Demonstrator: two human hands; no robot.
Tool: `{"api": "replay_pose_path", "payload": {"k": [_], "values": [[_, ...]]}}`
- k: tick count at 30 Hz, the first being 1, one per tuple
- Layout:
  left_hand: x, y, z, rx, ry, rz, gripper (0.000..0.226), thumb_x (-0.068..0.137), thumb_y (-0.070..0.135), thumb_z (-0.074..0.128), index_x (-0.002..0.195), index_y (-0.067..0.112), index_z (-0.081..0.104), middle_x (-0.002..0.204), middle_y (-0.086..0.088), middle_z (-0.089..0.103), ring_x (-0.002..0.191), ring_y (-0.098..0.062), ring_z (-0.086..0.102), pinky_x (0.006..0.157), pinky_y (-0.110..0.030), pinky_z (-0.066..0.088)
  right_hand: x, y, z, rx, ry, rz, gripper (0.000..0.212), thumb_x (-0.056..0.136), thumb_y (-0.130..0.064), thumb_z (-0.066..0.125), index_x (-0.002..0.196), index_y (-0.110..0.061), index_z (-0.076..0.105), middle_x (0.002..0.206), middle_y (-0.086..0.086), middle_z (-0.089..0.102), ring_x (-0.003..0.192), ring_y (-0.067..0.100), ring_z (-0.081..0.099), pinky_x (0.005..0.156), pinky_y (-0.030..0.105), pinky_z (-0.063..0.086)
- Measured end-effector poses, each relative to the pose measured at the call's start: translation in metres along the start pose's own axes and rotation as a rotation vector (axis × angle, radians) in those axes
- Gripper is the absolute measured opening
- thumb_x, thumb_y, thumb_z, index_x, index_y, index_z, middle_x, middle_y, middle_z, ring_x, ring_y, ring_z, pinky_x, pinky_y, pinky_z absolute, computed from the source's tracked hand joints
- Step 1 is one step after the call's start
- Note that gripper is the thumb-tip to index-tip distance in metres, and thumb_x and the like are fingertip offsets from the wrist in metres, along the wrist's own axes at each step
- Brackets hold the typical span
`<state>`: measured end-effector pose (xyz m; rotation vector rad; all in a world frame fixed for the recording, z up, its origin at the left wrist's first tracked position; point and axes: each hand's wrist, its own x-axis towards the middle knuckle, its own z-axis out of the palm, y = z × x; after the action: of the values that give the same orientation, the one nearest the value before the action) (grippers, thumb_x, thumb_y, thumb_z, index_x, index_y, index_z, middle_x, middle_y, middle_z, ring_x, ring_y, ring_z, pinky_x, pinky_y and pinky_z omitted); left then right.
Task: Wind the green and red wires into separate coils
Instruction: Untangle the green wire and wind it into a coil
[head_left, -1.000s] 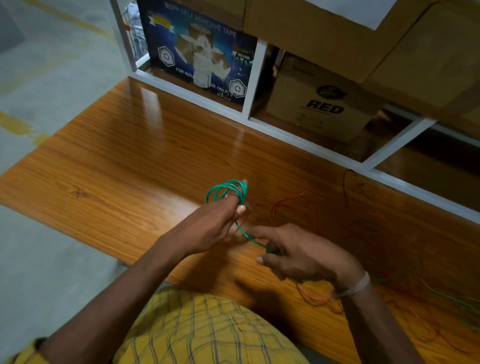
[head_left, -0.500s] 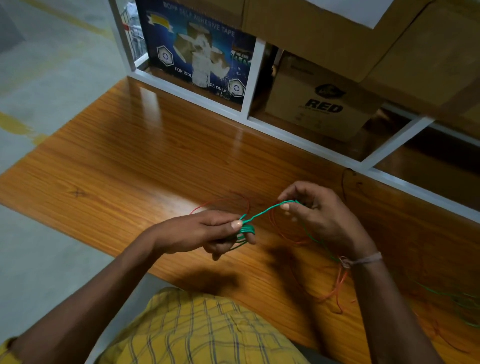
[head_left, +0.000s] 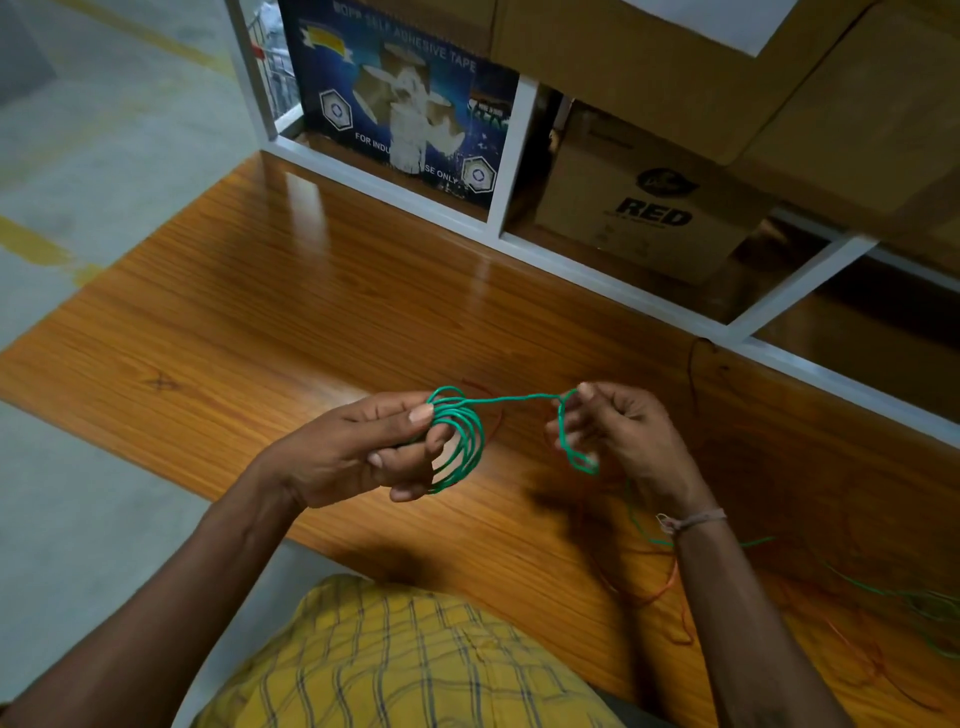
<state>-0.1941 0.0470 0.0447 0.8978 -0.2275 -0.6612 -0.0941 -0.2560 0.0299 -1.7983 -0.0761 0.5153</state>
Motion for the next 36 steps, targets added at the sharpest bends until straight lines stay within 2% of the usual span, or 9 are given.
{"api": "replay_pose_path", "payload": {"k": [3, 7, 12, 18, 22, 26, 30, 34, 36], "values": [[-0.005, 0.004, 0.000, -0.081, -0.054, 0.034, 0.023, 0.109, 0.032, 0.056, 0.098, 0.013, 0.062, 0.058, 0.011, 0.033, 0.052, -0.008, 0.028, 0.060, -0.025, 0.046, 0.014, 0.020, -0.003, -0.283, 0.162, -0.013, 0.033, 0.109, -0.030, 0.056, 0.087, -0.017, 0.076, 0.063, 0.004, 0.062, 0.049, 0.001, 0.047, 0.050, 0.018, 0.035], [-0.008, 0.007, 0.002, -0.213, -0.166, 0.117, 0.021, 0.111, 0.028, 0.054, 0.101, 0.010, 0.061, 0.060, 0.007, 0.029, 0.051, -0.009, 0.025, 0.062, -0.024, 0.047, 0.021, 0.034, 0.002, -0.563, 0.266, 0.019, 0.026, 0.104, -0.026, 0.063, 0.080, -0.020, 0.072, 0.067, -0.005, 0.063, 0.060, -0.002, 0.058, 0.057, 0.019, 0.039], [-0.009, 0.023, 0.014, -0.402, -0.331, 0.252, 0.023, 0.114, 0.015, 0.042, 0.113, -0.002, 0.058, 0.059, 0.003, 0.018, 0.051, -0.010, 0.018, 0.067, -0.031, 0.039, 0.025, 0.060, 0.008, -0.802, 0.302, 0.116, 0.028, 0.102, -0.039, 0.060, 0.096, -0.018, 0.077, 0.098, 0.014, 0.079, 0.096, 0.039, 0.072, 0.068, 0.035, 0.042], [0.007, 0.026, 0.011, -0.554, -0.122, 0.381, 0.034, 0.116, 0.024, 0.037, 0.119, -0.004, 0.057, 0.059, -0.002, 0.038, 0.059, -0.018, 0.038, 0.082, -0.038, 0.050, 0.019, 0.064, 0.022, -0.945, 0.210, 0.005, 0.026, 0.100, -0.041, 0.064, 0.099, -0.021, 0.080, 0.101, 0.011, 0.079, 0.100, 0.037, 0.072, 0.068, 0.036, 0.046], [0.023, 0.028, -0.001, -0.600, 0.174, 0.527, 0.033, 0.116, 0.024, 0.034, 0.127, 0.003, 0.058, 0.086, -0.005, 0.066, 0.059, -0.012, 0.052, 0.102, -0.038, 0.054, 0.011, 0.070, 0.022, -0.982, 0.040, -0.116, 0.025, 0.099, -0.037, 0.067, 0.087, -0.017, 0.077, 0.082, 0.008, 0.075, 0.081, 0.029, 0.068, 0.063, 0.035, 0.040], [0.040, 0.024, -0.014, -0.434, 0.456, 0.676, 0.027, 0.108, 0.024, 0.043, 0.121, 0.007, 0.059, 0.120, -0.013, 0.076, 0.077, -0.011, 0.071, 0.108, -0.041, 0.056, 0.005, 0.077, 0.022, -0.897, -0.169, -0.106, 0.018, 0.096, -0.034, 0.071, 0.085, -0.020, 0.078, 0.061, -0.011, 0.057, 0.059, 0.003, 0.051, 0.060, 0.034, 0.040], [0.048, 0.012, -0.023, -0.252, 0.569, 0.690, 0.027, 0.115, 0.018, 0.030, 0.124, 0.009, 0.055, 0.148, -0.021, 0.062, 0.122, -0.036, 0.071, 0.114, -0.043, 0.050, -0.009, 0.068, 0.023, -0.743, -0.360, -0.118, 0.010, 0.095, -0.030, 0.075, 0.092, -0.025, 0.083, 0.068, -0.030, 0.066, 0.065, -0.009, 0.059, 0.062, 0.019, 0.039], [0.053, -0.005, -0.038, 0.290, 0.876, 0.634, 0.031, 0.115, 0.021, 0.036, 0.143, 0.010, 0.043, 0.161, -0.011, 0.048, 0.132, -0.032, 0.065, 0.107, -0.029, 0.052, -0.029, 0.042, 0.022, -0.551, -0.594, -0.074, 0.016, 0.101, -0.034, 0.070, 0.106, -0.026, 0.083, 0.083, 0.007, 0.075, 0.068, 0.009, 0.053, 0.062, 0.037, 0.037], [0.047, -0.013, -0.046, 0.727, 0.937, 0.544, 0.037, 0.112, 0.023, 0.037, 0.145, 0.007, 0.046, 0.154, -0.009, 0.054, 0.133, -0.022, 0.065, 0.112, -0.039, 0.050, -0.040, 0.020, 0.016, -0.402, -0.678, -0.067, 0.019, 0.104, -0.028, 0.067, 0.113, -0.021, 0.082, 0.074, 0.009, 0.068, 0.066, 0.014, 0.043, 0.061, 0.036, 0.031]]}}
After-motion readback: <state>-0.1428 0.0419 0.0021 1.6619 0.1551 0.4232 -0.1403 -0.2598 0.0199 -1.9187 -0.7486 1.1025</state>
